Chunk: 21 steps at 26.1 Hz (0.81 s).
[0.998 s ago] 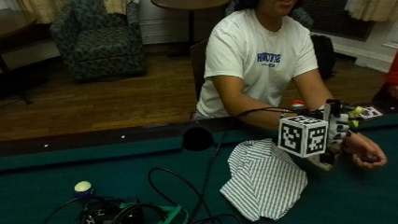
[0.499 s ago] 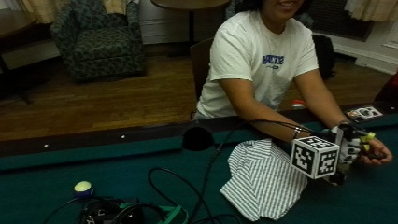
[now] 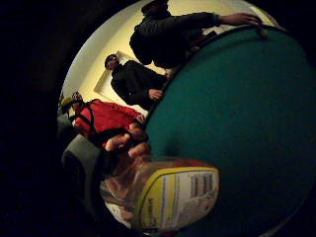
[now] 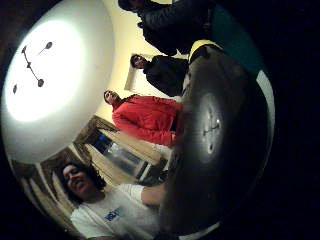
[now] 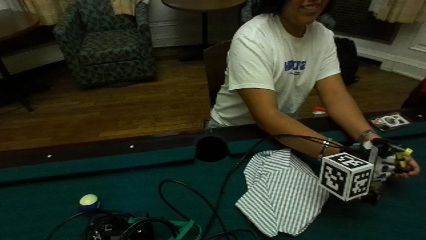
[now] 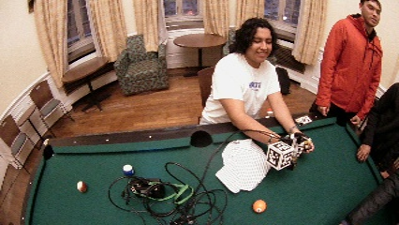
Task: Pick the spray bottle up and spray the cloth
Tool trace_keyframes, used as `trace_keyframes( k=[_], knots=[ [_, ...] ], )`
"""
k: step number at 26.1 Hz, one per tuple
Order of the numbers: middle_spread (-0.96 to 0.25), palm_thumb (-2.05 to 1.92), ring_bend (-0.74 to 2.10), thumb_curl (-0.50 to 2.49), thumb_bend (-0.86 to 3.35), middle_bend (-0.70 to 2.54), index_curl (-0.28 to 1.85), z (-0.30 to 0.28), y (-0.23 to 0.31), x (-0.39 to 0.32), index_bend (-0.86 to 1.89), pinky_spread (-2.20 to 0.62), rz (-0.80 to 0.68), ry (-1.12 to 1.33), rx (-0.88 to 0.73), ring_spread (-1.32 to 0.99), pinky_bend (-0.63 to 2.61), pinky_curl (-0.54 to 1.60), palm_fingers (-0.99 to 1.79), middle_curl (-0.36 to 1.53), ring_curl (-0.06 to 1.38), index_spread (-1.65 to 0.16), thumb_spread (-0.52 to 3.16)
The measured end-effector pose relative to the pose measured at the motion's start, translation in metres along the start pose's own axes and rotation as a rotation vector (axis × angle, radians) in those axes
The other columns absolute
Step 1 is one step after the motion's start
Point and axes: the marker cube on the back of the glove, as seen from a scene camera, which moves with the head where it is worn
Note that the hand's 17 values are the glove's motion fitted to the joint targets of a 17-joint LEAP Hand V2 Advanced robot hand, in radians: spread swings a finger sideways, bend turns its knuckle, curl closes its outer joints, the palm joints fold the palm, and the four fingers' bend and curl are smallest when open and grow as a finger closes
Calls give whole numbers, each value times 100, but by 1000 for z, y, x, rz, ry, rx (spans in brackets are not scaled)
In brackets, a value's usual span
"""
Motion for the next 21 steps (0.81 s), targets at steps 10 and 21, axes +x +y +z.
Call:
trace_keyframes(
  k=[10, 21],
  knots=[
    [-17, 84, 76, 78, -7, 72, 62, -17, 16, 18, 37, -25, 162, 68, -214, -19, 41, 40, 120, 57, 49, -23, 62],
    [-16, 37, 35, 55, -10, 33, 54, -72, 73, 34, 28, 10, 264, 426, -447, -13, 30, 38, 41, 43, 38, -35, 80]
  ],
)
